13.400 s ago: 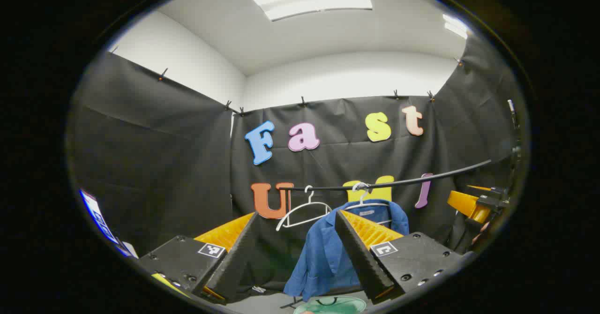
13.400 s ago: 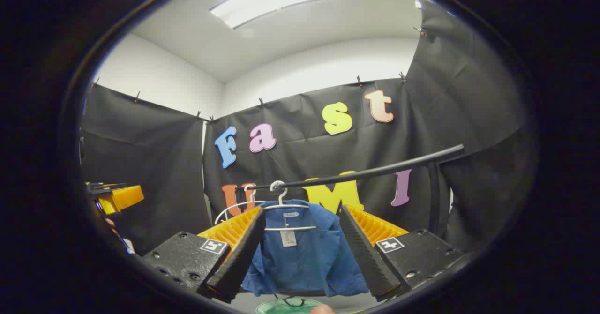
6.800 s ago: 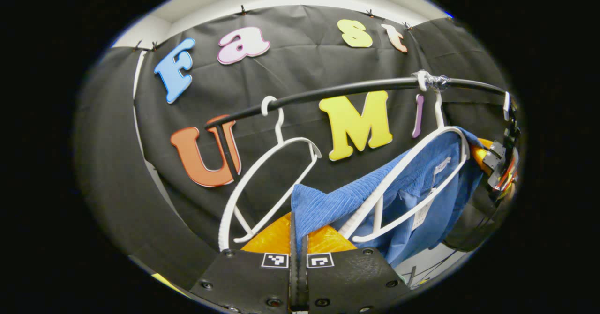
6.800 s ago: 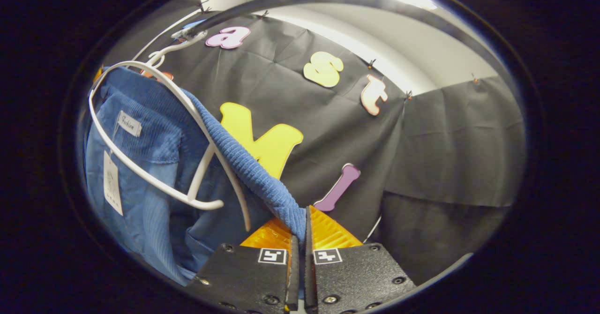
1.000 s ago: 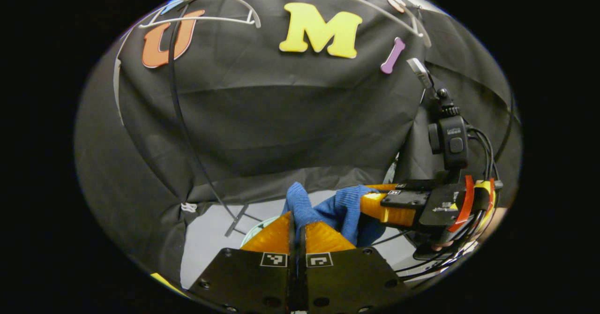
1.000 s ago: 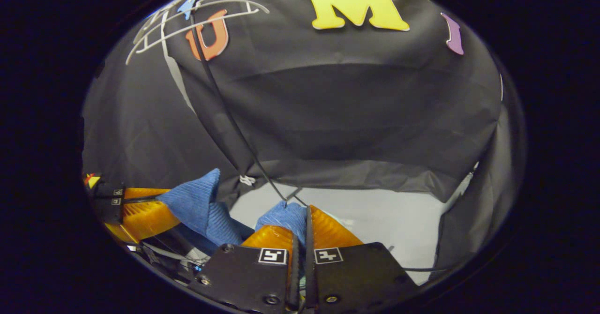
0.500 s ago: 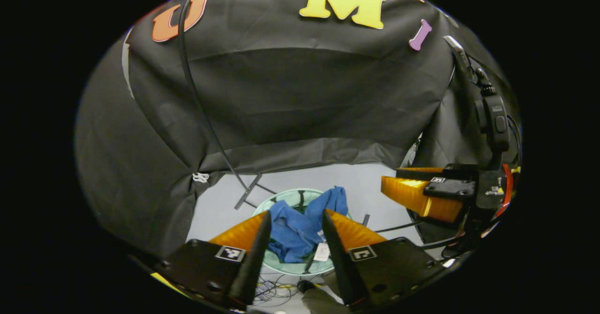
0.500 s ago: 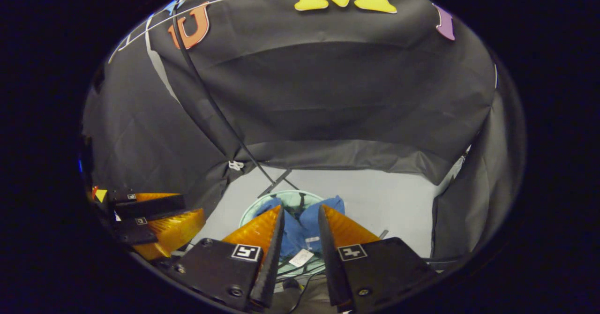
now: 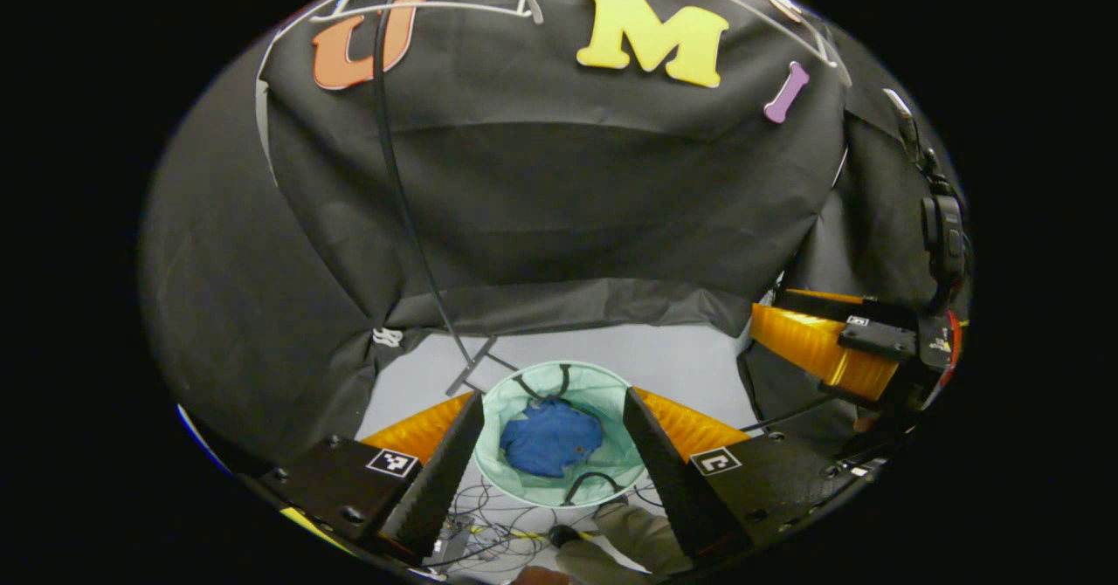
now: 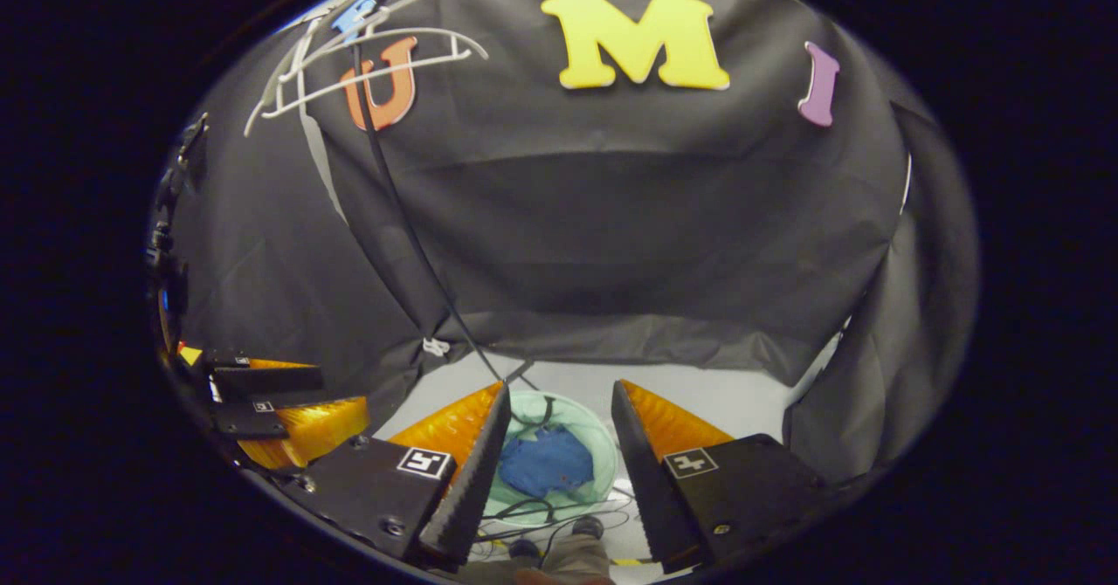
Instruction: Grasp the clothes on the hanger with both hands and then place them into the laundry hamper below.
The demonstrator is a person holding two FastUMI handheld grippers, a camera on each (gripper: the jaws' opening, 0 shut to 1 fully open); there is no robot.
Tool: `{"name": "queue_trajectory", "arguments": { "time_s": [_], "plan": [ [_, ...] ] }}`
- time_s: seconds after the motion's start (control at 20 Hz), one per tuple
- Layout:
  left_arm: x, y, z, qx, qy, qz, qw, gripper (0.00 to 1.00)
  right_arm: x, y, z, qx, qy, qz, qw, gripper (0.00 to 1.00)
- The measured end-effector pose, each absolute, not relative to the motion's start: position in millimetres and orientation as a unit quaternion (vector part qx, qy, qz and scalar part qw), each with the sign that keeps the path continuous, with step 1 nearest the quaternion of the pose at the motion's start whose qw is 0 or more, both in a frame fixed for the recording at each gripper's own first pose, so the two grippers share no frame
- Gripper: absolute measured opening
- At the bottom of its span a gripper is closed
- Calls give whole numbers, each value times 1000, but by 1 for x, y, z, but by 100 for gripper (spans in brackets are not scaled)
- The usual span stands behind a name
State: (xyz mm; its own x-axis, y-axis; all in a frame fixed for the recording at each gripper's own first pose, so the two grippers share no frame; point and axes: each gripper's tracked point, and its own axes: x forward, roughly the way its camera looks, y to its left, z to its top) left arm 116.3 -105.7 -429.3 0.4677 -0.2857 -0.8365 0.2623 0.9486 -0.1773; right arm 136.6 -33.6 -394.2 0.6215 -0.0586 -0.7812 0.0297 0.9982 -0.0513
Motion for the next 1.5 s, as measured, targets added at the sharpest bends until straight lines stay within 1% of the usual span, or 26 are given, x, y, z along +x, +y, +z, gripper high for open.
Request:
{"name": "queue_trajectory", "arguments": {
  "time_s": [0.1, 0.15, 0.2, 0.25, 0.4, 0.45, 0.5, 0.55, 0.65, 0.7, 0.75, 0.85, 0.95, 1.0, 1.05, 1.1, 1.15, 1.25, 1.5],
  "plan": [
    [119, -100, -397, -7, 460, -161, 873, 97, 134, -27, -360, -31, 397, -21, 917, 77],
    [120, -95, -378, -4, 442, -161, 883, 97, 133, -24, -343, -35, 378, -20, 925, 80],
    [121, -93, -359, -2, 422, -160, 892, 100, 129, -19, -328, -38, 360, -21, 932, 80],
    [121, -92, -339, -1, 401, -159, 902, 97, 124, -15, -310, -40, 342, -22, 939, 80],
    [116, -90, -279, -9, 335, -160, 929, 97, 111, -13, -249, -40, 285, -34, 957, 81],
    [115, -89, -258, -11, 314, -159, 936, 100, 105, -12, -229, -40, 267, -39, 962, 81],
    [117, -88, -247, -11, 294, -158, 943, 97, 98, -11, -215, -43, 249, -43, 967, 81],
    [113, -86, -227, -11, 272, -157, 949, 100, 90, -9, -197, -46, 230, -47, 971, 89],
    [100, -78, -197, -14, 233, -160, 959, 95, 73, -8, -165, -50, 205, -59, 976, 94],
    [94, -72, -185, -15, 219, -160, 962, 92, 65, -10, -149, -51, 193, -65, 978, 94],
    [89, -67, -174, -15, 208, -159, 965, 100, 58, -12, -133, -55, 180, -73, 979, 94],
    [83, -56, -147, -12, 180, -152, 972, 100, 44, -18, -99, -62, 151, -89, 983, 94],
    [69, -47, -107, -10, 145, -147, 979, 100, 33, -24, -68, -66, 124, -100, 985, 95],
    [64, -46, -93, -9, 127, -145, 981, 100, 27, -28, -55, -67, 111, -103, 986, 95],
    [60, -47, -79, -9, 109, -142, 984, 100, 23, -31, -44, -67, 99, -104, 987, 98],
    [58, -48, -67, -7, 94, -136, 986, 100, 18, -36, -35, -68, 87, -105, 988, 96],
    [54, -50, -57, -7, 84, -127, 988, 100, 13, -42, -27, -68, 77, -104, 989, 100],
    [40, -58, -47, -8, 71, -112, 991, 100, 2, -53, -15, -68, 64, -91, 991, 99],
    [-5, -83, -17, -23, 24, -64, 997, 100, -32, -92, 5, -83, 61, -64, 993, 99]
  ]
}}
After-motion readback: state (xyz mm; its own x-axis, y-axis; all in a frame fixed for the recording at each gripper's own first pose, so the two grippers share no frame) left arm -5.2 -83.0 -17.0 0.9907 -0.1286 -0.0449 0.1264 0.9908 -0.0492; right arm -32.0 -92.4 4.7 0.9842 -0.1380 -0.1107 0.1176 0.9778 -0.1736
